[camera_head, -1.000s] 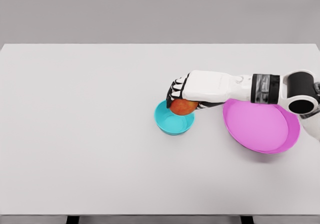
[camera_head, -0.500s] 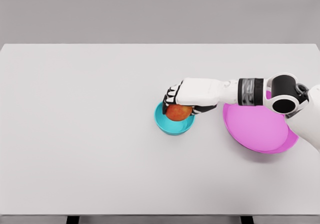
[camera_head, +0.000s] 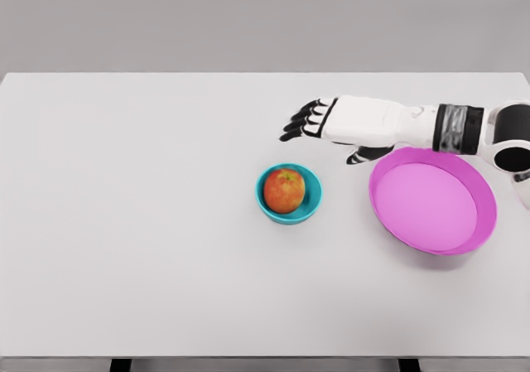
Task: Put the apple from the pink plate into the blue bowl with your right arm
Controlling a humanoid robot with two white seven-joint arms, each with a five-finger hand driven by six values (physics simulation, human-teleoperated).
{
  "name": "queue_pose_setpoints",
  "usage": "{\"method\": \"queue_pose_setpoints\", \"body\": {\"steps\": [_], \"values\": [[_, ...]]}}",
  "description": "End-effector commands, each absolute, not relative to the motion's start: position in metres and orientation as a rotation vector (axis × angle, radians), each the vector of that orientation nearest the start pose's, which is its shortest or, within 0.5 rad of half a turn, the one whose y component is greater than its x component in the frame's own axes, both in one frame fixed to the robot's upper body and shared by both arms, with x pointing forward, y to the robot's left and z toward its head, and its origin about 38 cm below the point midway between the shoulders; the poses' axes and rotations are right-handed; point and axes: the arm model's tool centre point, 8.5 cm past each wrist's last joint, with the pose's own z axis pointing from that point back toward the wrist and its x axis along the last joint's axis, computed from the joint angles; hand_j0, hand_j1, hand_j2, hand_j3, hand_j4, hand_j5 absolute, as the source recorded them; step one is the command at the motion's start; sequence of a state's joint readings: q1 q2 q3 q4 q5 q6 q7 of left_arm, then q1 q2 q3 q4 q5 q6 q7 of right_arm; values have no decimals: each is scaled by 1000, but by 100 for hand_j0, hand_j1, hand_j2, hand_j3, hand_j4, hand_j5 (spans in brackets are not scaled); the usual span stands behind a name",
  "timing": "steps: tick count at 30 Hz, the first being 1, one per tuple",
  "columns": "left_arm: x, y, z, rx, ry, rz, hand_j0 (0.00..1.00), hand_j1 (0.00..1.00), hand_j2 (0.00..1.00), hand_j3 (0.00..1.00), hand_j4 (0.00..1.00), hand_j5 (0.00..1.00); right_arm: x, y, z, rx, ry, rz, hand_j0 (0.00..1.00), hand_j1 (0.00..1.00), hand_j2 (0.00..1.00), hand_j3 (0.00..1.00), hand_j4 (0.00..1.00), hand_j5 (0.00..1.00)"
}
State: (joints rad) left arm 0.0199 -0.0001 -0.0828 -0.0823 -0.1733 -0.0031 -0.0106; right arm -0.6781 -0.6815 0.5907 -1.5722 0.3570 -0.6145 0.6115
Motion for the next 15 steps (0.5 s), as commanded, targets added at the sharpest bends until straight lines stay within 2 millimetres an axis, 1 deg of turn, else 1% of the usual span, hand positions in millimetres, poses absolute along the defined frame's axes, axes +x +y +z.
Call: {"method": "queue_pose_setpoints", "body": {"steps": [1,2,3,4,5,6,7,8,9,13,15], "values": [[16,268,-263,77,-52,-259,100,100,100,100,100,100,429,-271,285,617,2156,-2782,100,100,100,100,100,100],[16,268,-263,77,-54,-259,100,100,100,100,100,100,426,-293,285,679,2178,-2805,100,100,100,100,100,100],[16,268,-263,77,-54,-259,100,100,100,100,100,100,425,-306,285,719,2208,-2806,100,100,100,100,100,100],[16,268,-263,77,-54,-259,100,100,100,100,100,100,428,-319,280,750,2271,-2810,100,100,100,100,100,100],[16,268,-263,77,-54,-259,100,100,100,100,100,100,431,-328,278,778,2359,-2781,100,100,100,100,100,100],[16,268,-263,77,-52,-259,100,100,100,100,100,100,431,-334,274,803,2505,-2695,100,100,100,100,100,100],[16,268,-263,77,-52,-259,100,100,100,100,100,100,433,-338,271,823,2646,-2598,100,100,100,100,100,100],[16,268,-263,77,-54,-259,100,100,100,100,100,100,435,-341,263,815,2689,-2597,100,100,100,100,100,100],[16,268,-263,77,-52,-259,100,100,100,100,100,100,437,-343,251,793,2722,-2621,100,100,100,100,100,100],[17,268,-263,77,-55,-259,100,100,100,100,100,100,434,-336,230,725,2759,-2647,100,100,100,100,100,100],[16,268,-263,77,-52,-259,100,100,100,100,100,100,433,-336,227,719,2761,-2655,100,100,100,100,100,100]]}}
